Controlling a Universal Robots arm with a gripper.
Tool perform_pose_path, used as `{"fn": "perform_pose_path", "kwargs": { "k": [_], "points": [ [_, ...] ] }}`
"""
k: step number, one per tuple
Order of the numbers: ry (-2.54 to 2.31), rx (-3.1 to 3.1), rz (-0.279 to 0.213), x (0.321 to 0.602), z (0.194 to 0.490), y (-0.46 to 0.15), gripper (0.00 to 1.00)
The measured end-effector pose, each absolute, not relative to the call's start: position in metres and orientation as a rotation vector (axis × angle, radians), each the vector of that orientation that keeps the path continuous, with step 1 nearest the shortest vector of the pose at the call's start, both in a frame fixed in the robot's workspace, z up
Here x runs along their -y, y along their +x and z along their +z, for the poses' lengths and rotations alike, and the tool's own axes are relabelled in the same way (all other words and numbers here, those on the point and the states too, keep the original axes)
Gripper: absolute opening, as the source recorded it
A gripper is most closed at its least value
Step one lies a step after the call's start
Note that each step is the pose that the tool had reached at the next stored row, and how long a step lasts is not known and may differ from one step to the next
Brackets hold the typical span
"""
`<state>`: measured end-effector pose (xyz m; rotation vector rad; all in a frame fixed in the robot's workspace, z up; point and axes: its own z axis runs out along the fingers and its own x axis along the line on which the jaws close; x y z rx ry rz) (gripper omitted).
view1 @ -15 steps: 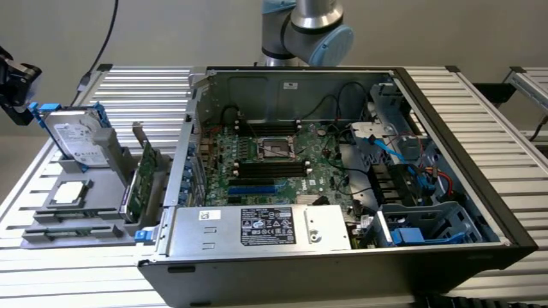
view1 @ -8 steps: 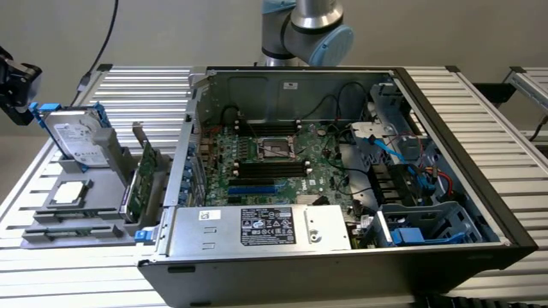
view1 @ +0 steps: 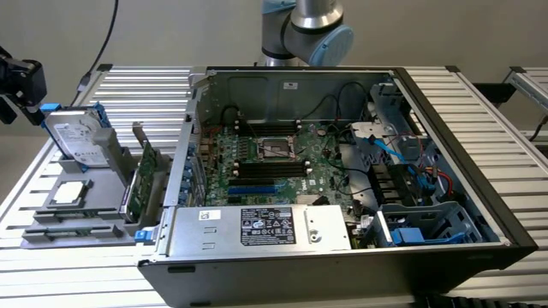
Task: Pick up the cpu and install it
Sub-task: 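Pick up the cpu and move it towards the insertion slot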
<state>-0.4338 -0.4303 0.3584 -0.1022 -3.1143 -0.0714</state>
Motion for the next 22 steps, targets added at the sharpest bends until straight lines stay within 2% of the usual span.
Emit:
{"fn": "perform_pose_path", "kwargs": {
  "k": [22],
  "points": [
    [0.174,3.107,-0.068,0.43,0.323,-0.438,0.48]
  ]
}}
